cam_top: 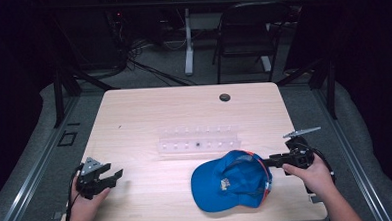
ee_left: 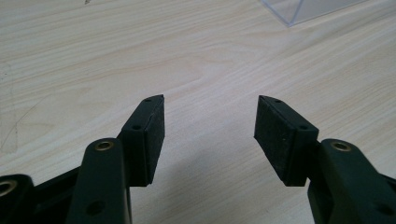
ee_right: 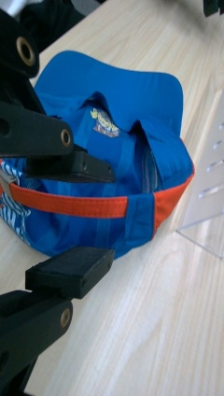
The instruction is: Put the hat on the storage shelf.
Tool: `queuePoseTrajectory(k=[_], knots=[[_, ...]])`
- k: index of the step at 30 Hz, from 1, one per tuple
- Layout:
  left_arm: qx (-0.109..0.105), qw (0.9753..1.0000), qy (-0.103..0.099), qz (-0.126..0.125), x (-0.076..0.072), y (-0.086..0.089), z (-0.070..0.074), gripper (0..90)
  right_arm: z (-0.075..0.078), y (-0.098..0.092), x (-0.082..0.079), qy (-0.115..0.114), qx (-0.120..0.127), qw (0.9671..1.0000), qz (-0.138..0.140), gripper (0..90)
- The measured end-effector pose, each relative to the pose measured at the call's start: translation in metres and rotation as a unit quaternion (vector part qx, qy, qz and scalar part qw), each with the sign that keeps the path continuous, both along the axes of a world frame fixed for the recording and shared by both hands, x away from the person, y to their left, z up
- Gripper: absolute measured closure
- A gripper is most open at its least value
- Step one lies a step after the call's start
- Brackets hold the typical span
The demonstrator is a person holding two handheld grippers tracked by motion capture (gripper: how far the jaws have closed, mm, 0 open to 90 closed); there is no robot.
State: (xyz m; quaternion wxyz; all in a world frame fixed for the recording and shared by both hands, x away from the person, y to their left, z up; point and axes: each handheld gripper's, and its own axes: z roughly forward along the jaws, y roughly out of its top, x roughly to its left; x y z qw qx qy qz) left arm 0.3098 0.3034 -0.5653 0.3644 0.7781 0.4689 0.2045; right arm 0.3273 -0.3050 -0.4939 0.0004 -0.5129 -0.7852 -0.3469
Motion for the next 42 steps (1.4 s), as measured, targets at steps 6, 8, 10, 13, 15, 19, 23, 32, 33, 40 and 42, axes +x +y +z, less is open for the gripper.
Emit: queuePoseTrajectory(k=[6,8,10,13,15,19,23,32,33,40,42], knots=[[0.003,1.0000,0.000,-0.006,0.000,0.000,0.000,43.4,-0.006,0.004,0.004,0.026,0.017,0.9994,0.019,57.4],[0.001,1.0000,-0.001,-0.007,0.000,0.000,0.001,43.3,-0.009,0.004,0.007,0.043,0.032,0.9983,0.022,57.5],[-0.001,1.0000,-0.002,-0.006,0.000,0.000,0.001,43.4,-0.011,0.004,0.010,0.053,0.033,0.9978,0.021,58.0],[0.001,1.0000,-0.002,-0.009,0.000,-0.001,0.001,43.3,-0.014,0.004,0.012,0.063,0.032,0.9973,0.022,58.8],[0.001,1.0000,-0.002,-0.009,0.000,-0.001,0.001,43.3,-0.017,0.004,0.013,0.074,0.034,0.9964,0.024,59.6],[0.000,1.0000,-0.003,-0.007,0.000,0.000,0.001,43.3,-0.021,0.005,0.014,0.095,0.034,0.9943,0.034,64.4],[0.001,1.0000,-0.004,-0.007,0.000,0.000,0.001,43.3,-0.020,0.004,0.012,0.115,0.045,0.9912,0.049,69.7],[0.000,1.0000,-0.004,-0.008,0.000,0.000,0.001,43.3,-0.020,0.002,0.005,0.110,0.037,0.9917,0.055,66.9],[0.001,1.0000,-0.004,-0.008,0.000,0.000,0.001,43.3,-0.020,0.001,0.005,0.108,0.038,0.9921,0.051,66.5],[0.001,1.0000,-0.002,-0.009,0.000,0.000,0.001,43.3,-0.024,-0.002,0.004,0.119,0.034,0.9907,0.058,66.1],[0.001,1.0000,-0.003,-0.008,0.000,0.000,0.001,43.3,-0.025,-0.001,0.004,0.119,0.033,0.9907,0.057,66.9]])
